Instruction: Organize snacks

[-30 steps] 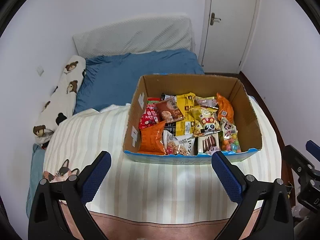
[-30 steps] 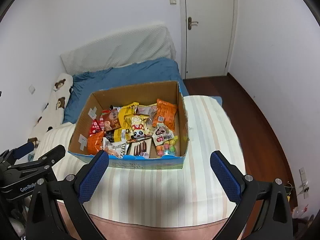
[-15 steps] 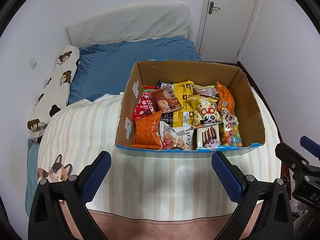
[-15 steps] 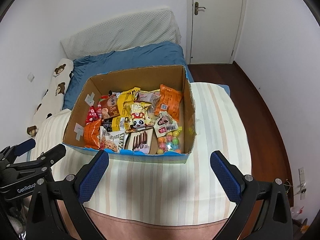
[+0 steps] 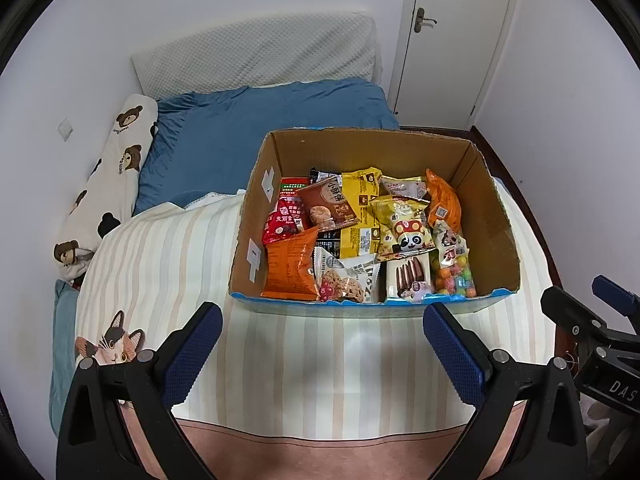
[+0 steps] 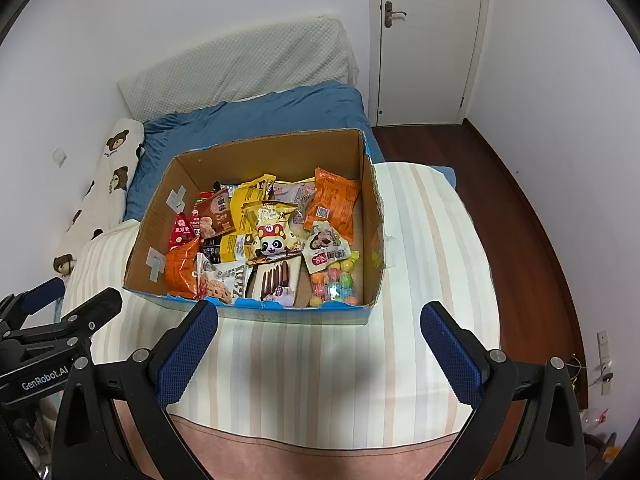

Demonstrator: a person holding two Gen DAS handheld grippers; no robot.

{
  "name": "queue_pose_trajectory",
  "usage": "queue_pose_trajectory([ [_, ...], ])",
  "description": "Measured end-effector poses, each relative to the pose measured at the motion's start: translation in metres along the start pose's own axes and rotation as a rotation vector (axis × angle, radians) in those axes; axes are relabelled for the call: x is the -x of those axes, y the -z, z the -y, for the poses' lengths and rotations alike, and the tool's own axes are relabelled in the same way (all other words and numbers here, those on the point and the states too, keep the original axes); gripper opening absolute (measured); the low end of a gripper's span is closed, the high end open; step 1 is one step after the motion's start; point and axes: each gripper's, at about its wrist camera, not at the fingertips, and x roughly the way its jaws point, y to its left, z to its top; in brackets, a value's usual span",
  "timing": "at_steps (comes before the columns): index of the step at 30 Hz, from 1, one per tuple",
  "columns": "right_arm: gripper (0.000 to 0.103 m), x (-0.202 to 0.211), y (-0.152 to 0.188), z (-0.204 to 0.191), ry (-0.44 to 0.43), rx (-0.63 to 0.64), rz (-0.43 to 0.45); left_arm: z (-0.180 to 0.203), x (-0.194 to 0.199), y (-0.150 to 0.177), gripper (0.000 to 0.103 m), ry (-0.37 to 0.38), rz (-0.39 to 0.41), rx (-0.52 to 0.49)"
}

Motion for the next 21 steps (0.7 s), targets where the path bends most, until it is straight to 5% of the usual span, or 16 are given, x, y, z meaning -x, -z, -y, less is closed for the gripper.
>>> queue_pose_trajectory([
  [21,0.103,0.019,0.006,0.001,-0.008,-0.012,0.023,0.003,0.014,0.003,0.103,0.0,0.03,-0.013],
])
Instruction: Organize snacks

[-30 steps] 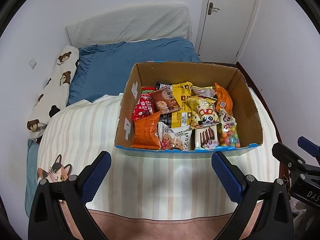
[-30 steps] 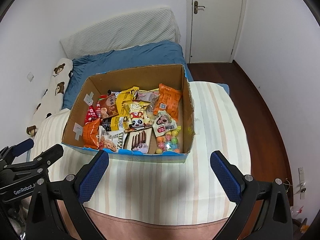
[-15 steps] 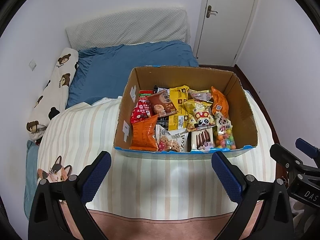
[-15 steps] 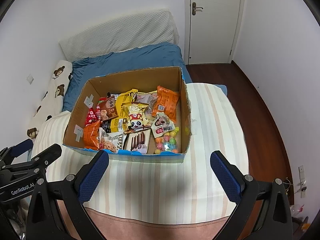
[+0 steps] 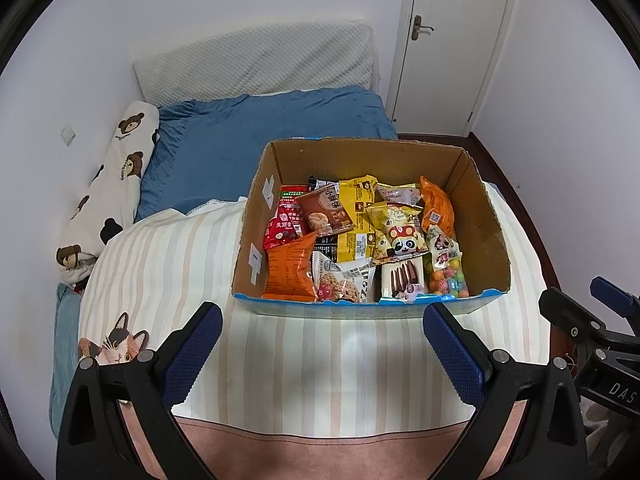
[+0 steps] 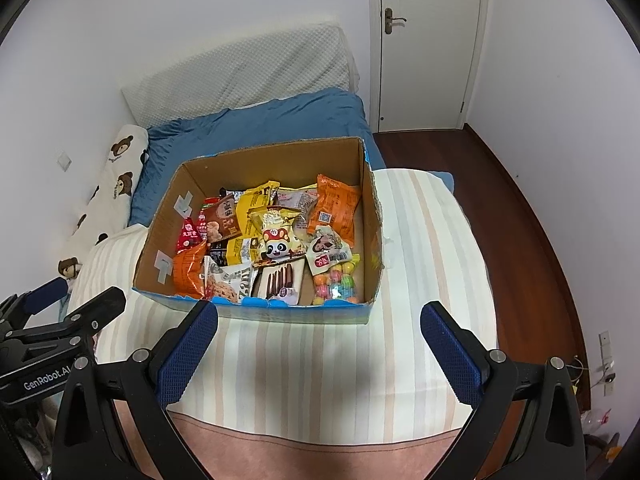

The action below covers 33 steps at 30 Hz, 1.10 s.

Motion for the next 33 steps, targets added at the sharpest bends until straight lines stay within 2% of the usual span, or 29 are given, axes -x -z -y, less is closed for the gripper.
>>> queue_pose_trajectory([
  [33,0.103,0.018,0.007,0.002,0.009,-0.004,0.026,0.0,0.013,0.003,0.103,-0.007,0.019,-0.011],
])
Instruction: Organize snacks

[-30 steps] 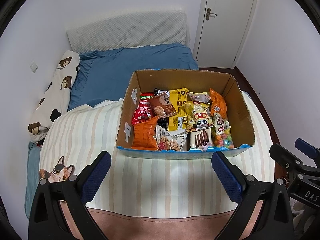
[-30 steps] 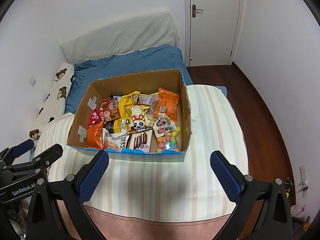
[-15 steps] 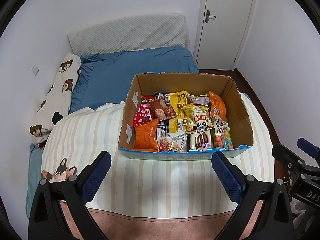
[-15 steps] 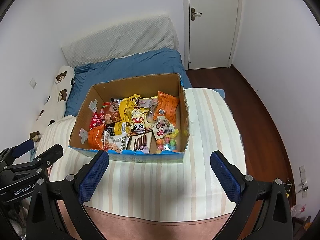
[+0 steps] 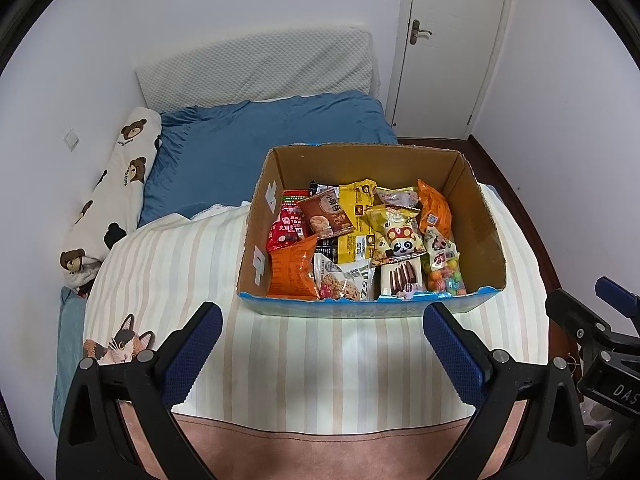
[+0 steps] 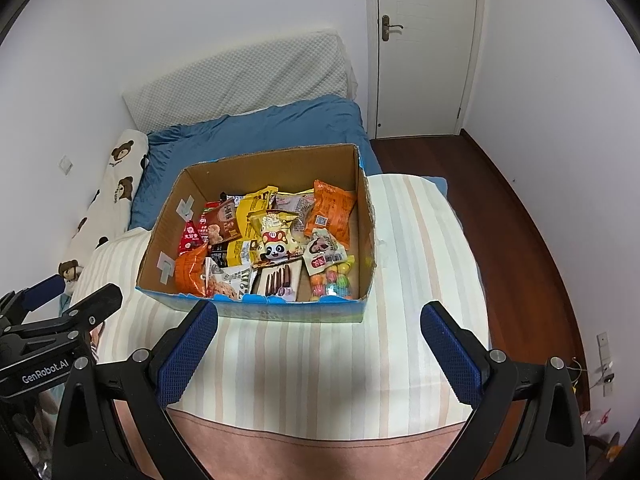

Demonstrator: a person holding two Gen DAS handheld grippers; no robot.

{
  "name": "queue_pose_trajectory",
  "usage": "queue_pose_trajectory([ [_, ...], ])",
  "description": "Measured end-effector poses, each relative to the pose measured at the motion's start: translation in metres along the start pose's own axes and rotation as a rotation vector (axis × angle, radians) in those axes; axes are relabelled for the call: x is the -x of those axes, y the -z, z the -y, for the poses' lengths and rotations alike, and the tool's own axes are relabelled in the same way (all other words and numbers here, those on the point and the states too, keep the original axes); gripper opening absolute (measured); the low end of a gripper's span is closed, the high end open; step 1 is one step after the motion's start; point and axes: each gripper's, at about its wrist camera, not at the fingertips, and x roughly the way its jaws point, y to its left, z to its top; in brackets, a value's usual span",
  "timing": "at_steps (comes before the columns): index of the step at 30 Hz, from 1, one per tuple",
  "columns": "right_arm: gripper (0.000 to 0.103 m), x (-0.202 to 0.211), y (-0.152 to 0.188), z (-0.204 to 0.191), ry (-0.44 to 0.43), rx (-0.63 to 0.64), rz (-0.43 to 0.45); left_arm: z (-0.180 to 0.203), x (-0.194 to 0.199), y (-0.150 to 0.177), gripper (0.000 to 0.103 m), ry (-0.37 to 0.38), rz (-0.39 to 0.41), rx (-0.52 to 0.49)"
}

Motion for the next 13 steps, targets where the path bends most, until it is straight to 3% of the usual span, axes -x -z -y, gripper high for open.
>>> queue_pose_trajectory([
  [13,0.103,0.0064,0.0014,-0.0022,-0.001,0.001,0.011,-0.0011,-0.0006,0.0021,0.103,0.001,0.001,-0.002],
])
